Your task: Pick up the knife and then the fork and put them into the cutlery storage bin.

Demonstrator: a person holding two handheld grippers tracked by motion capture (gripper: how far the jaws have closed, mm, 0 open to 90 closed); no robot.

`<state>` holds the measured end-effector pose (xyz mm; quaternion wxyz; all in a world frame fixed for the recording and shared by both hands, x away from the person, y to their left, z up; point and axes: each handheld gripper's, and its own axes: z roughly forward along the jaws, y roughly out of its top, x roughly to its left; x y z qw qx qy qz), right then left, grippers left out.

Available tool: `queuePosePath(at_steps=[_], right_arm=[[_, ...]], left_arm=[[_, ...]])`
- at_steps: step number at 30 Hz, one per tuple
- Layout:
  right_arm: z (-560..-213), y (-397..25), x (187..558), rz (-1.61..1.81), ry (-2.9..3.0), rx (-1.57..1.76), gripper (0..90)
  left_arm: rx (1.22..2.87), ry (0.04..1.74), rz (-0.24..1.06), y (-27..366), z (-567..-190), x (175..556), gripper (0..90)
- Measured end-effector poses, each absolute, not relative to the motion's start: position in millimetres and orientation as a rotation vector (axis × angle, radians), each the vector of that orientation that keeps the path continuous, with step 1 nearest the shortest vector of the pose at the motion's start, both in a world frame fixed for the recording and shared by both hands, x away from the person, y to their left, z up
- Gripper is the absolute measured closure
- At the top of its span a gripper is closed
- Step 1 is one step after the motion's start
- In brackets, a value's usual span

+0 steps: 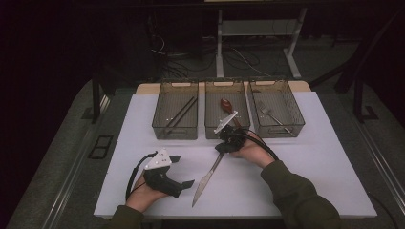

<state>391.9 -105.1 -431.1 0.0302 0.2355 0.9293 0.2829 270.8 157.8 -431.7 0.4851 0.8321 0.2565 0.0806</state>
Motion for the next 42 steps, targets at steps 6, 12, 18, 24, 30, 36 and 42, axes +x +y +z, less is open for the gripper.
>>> queuePosePath(at_steps=[6, 12, 18, 24, 30, 36, 42], right_arm=[[-432, -100, 392, 0.799, 2.880, 0.679, 89.0], [-431, -102, 390, 0.763, 2.893, 0.685, 89.0], [-430, -114, 384, 0.731, 2.920, 0.671, 89.0], [-428, -125, 373, 0.696, 2.956, 0.644, 89.0], [-427, -138, 362, 0.684, 2.983, 0.626, 89.0], [-424, -145, 350, 0.692, 3.010, 0.599, 89.0], [-421, -146, 342, 0.709, 3.044, 0.558, 89.0]], left_arm=[[2.027, 0.624, 0.195, 158, -432, 271, 0.0], [2.027, 0.621, 0.197, 159, -431, 271, 0.0], [2.027, 0.622, 0.197, 159, -432, 271, 0.0], [2.028, 0.621, 0.194, 158, -432, 271, 0.0], [2.028, 0.621, 0.193, 157, -432, 271, 0.0], [2.026, 0.621, 0.193, 157, -432, 271, 0.0], [2.030, 0.621, 0.192, 157, -432, 271, 0.0]])
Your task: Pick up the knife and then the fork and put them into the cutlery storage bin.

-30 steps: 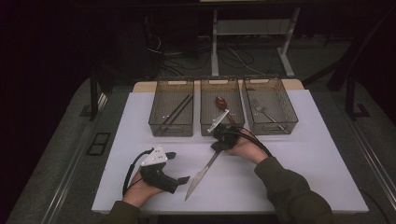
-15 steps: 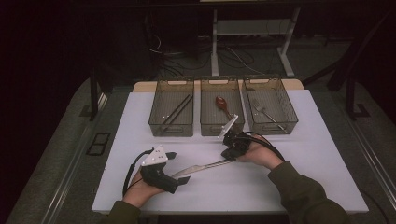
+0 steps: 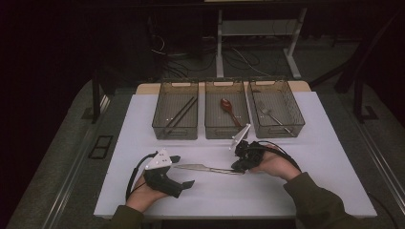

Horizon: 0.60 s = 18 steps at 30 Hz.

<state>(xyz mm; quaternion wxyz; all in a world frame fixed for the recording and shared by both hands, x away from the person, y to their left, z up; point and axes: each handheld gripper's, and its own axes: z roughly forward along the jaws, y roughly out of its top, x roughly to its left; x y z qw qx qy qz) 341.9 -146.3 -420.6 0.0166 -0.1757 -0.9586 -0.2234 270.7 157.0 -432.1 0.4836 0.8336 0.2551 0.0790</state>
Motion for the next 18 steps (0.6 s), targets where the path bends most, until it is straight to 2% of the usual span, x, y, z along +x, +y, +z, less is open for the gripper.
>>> queuePosePath(at_steps=[2, 3, 11, 18], right_arm=[[-420, -146, 342, -0.692, -2.984, -0.547, 88.5], [-420, -145, 342, -0.698, -2.982, -0.551, 84.1], [-407, -127, 346, -0.623, -3.008, -0.427, 74.3], [-408, -96, 349, -0.499, -3.033, -0.301, 71.1]], left_arm=[[2.031, 0.620, 0.194, 157, -432, 271, 0.0], [2.030, 0.622, 0.193, 157, -432, 271, 0.0], [2.029, 0.624, 0.193, 157, -432, 271, 0.0], [2.028, 0.624, 0.190, 157, -432, 271, 0.0]])
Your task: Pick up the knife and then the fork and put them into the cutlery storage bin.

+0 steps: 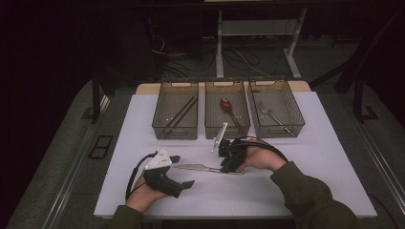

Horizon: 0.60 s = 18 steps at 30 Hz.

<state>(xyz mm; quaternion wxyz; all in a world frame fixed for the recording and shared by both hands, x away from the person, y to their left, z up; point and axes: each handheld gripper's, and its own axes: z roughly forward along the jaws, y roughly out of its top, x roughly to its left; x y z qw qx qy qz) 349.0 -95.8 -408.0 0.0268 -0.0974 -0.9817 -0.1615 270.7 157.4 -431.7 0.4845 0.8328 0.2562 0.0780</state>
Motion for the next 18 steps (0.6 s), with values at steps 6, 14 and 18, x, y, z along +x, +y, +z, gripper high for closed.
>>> queuePosePath(at_steps=[6, 14, 18], right_arm=[[-412, -74, 352, -0.411, -3.057, -0.226, 71.2], [-417, -55, 353, -0.287, -3.090, -0.156, 74.2], [-417, -50, 353, -0.238, -3.100, -0.144, 75.7]], left_arm=[[2.028, 0.627, 0.188, 157, -432, 271, 0.0], [2.034, 0.629, 0.186, 157, -432, 271, 0.0], [2.038, 0.625, 0.186, 157, -433, 271, 0.0]])
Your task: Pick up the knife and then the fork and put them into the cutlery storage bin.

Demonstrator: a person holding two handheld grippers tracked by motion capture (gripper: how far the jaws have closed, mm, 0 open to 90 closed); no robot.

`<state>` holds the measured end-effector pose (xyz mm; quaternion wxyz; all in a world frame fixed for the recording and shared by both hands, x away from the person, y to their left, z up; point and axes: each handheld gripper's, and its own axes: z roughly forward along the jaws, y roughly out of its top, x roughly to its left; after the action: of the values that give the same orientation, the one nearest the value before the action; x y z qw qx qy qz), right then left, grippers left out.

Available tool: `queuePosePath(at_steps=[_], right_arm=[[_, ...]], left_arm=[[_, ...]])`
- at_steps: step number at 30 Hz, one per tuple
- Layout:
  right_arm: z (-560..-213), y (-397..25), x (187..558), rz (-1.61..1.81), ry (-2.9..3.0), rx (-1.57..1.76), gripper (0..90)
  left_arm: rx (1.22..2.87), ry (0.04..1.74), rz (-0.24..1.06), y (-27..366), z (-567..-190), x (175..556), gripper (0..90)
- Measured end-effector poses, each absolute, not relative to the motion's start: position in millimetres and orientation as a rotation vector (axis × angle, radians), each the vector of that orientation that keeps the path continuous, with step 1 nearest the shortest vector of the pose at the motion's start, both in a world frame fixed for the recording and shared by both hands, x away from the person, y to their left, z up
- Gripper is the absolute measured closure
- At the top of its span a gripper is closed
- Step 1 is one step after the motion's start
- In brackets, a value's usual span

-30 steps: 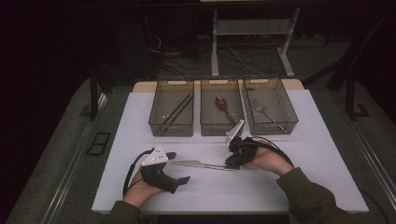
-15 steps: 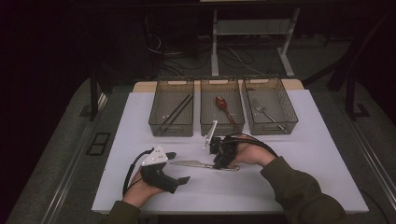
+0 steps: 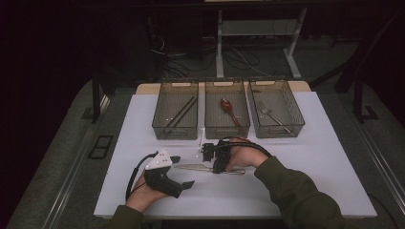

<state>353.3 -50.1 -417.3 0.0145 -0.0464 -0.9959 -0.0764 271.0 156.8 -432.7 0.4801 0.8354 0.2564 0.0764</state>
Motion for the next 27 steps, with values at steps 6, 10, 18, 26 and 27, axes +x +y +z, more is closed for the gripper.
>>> queuePosePath(at_steps=[6, 10, 18, 26, 27], right_arm=[[-417, -44, 350, -0.178, -3.132, -0.152, 76.8], [-417, -40, 347, -0.134, -3.147, -0.146, 78.7], [-416, -46, 349, -0.195, -3.140, -0.176, 79.2], [-402, -73, 355, -0.375, -3.097, -0.323, 79.2], [-401, -78, 357, -0.408, -3.098, -0.326, 79.3]], left_arm=[[2.036, 0.631, 0.187, 156, -433, 271, 0.0], [2.040, 0.627, 0.190, 156, -433, 271, 0.0], [2.030, 0.636, 0.190, 159, -433, 271, 0.0], [2.035, 0.631, 0.195, 158, -432, 271, 0.0], [2.035, 0.633, 0.195, 158, -432, 271, 0.0]])
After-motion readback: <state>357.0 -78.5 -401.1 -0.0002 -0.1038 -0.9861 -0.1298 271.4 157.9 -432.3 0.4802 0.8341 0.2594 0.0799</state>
